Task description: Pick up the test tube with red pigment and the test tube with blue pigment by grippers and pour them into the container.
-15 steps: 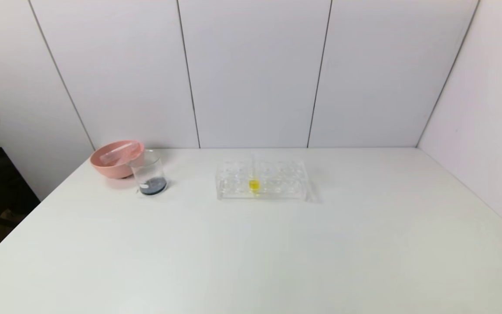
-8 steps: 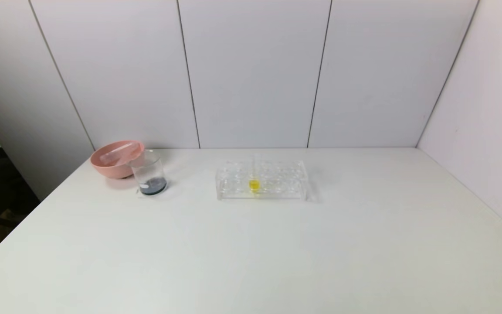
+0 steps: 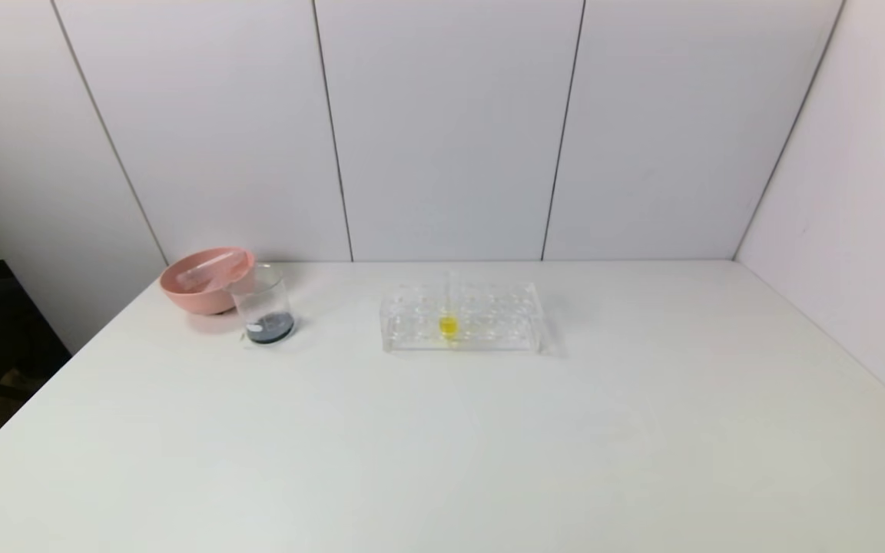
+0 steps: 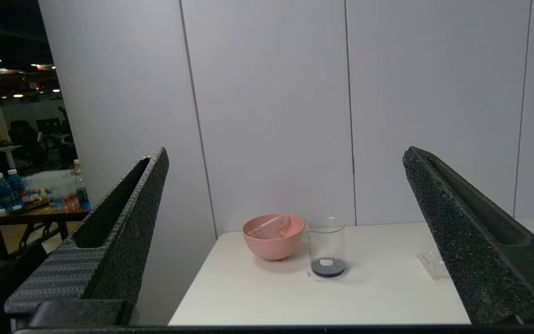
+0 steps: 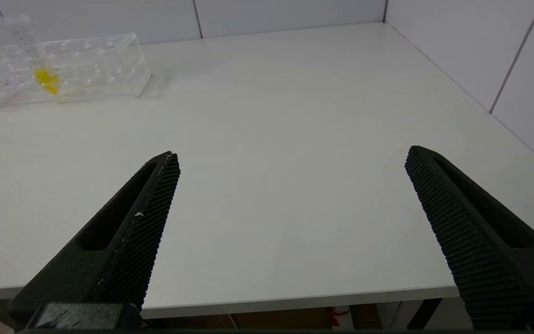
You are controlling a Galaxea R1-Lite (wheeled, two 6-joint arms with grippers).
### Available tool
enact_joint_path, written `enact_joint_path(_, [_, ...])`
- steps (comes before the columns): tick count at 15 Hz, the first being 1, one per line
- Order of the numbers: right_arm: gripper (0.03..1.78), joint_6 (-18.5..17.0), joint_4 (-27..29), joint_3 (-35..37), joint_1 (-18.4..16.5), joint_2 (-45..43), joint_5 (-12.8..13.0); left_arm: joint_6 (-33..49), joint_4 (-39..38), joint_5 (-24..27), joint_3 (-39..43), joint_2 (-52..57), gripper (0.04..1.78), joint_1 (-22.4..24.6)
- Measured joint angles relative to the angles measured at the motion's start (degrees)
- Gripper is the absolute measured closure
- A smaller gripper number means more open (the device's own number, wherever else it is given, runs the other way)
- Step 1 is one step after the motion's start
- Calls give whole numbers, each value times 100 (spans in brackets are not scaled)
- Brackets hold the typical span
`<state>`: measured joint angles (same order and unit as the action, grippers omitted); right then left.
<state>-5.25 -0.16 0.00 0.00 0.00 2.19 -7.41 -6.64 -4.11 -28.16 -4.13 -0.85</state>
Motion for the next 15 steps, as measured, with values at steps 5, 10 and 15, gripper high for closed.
enact_joint_path(5, [4, 2, 0, 0, 0, 0, -2, 107, -349, 87, 2099, 380, 6, 45])
enact_joint_path(10, [4, 0, 0, 0, 0, 0, 0, 681, 644, 332, 2787, 413, 6, 52])
enact_joint_path(15, [4, -4, 0, 0, 0, 0, 0, 692, 660, 336, 2814, 413, 6, 52])
